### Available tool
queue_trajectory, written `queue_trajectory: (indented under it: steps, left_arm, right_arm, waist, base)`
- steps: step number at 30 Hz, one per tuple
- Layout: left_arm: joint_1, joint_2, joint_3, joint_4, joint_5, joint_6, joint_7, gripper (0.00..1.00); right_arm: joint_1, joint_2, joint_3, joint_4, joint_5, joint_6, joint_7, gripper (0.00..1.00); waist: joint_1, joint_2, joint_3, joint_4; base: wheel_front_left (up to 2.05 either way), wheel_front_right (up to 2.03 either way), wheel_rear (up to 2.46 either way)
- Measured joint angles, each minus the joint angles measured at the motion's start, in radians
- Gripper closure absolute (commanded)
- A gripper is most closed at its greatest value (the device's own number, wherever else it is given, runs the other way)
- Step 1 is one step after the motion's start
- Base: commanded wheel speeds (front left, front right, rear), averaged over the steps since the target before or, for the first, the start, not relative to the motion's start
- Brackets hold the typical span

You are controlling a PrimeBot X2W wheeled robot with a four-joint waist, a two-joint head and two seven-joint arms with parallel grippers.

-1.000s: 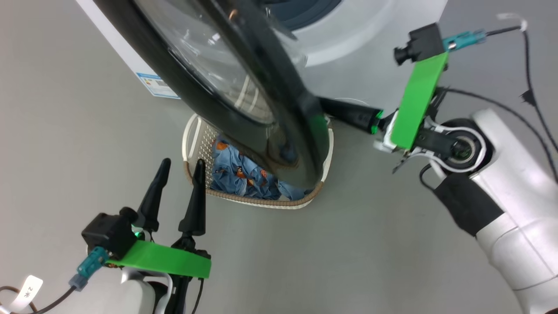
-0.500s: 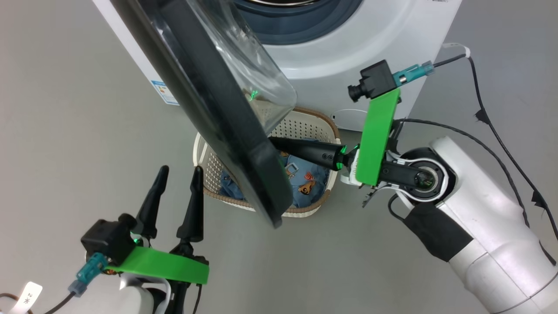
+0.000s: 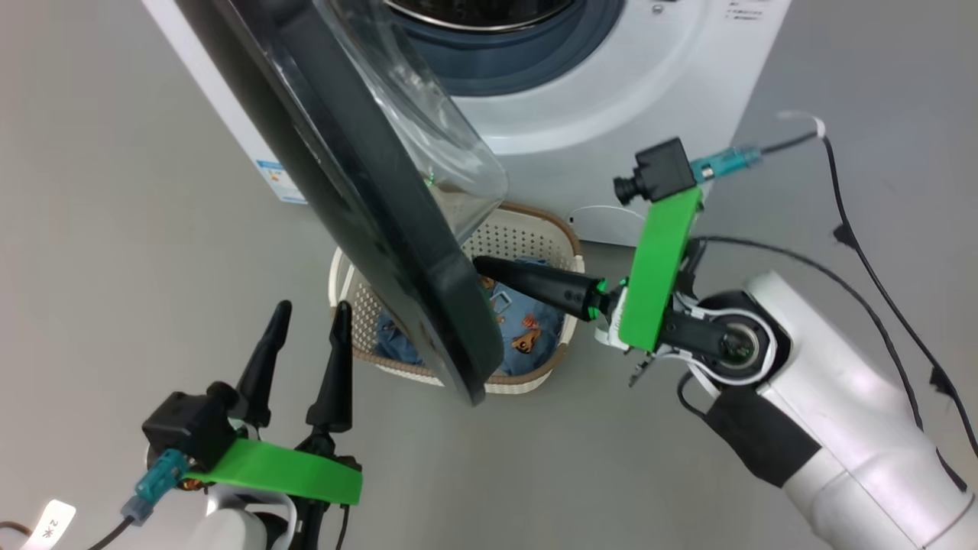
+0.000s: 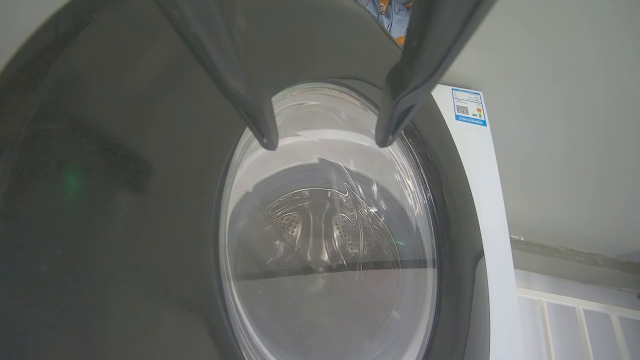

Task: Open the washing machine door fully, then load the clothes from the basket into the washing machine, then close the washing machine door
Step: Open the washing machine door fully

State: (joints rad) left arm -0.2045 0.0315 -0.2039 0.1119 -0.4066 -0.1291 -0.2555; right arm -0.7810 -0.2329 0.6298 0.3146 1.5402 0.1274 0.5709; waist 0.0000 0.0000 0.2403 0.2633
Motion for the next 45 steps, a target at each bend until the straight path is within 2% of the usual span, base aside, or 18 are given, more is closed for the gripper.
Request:
queue_trajectory:
  steps: [1, 22, 33, 45]
  left_arm:
    - [0.000, 0.000, 0.002, 0.003, 0.002, 0.000, 0.000, 0.00]
    - [0.067, 0.035, 0.054, 0.015, 0.007, 0.000, 0.000, 0.00]
    - [0.103, 0.047, 0.084, 0.016, 0.007, 0.000, 0.000, 0.00]
    - [0.125, 0.048, 0.103, 0.018, 0.007, 0.000, 0.000, 0.00]
  right_arm:
    - [0.009, -0.005, 0.001, 0.000, -0.002, 0.000, -0.012, 0.00]
    - [0.239, -0.150, 0.002, 0.031, -0.019, 0.000, -0.234, 0.00]
    - [0.340, -0.227, 0.002, 0.079, -0.054, 0.000, -0.403, 0.00]
    - [0.396, -0.308, 0.051, 0.142, -0.118, 0.000, -0.575, 0.00]
  waist:
    - [0.0000, 0.0000, -0.003, -0.004]
    - [0.0000, 0.0000, -0.077, -0.116]
    - [0.0000, 0.0000, -0.106, -0.166]
    - [0.0000, 0.0000, -0.117, -0.192]
  base:
    - [0.00, 0.00, 0.00]
    - [0.00, 0.00, 0.00]
    - [0.00, 0.00, 0.00]
    - [0.00, 0.00, 0.00]
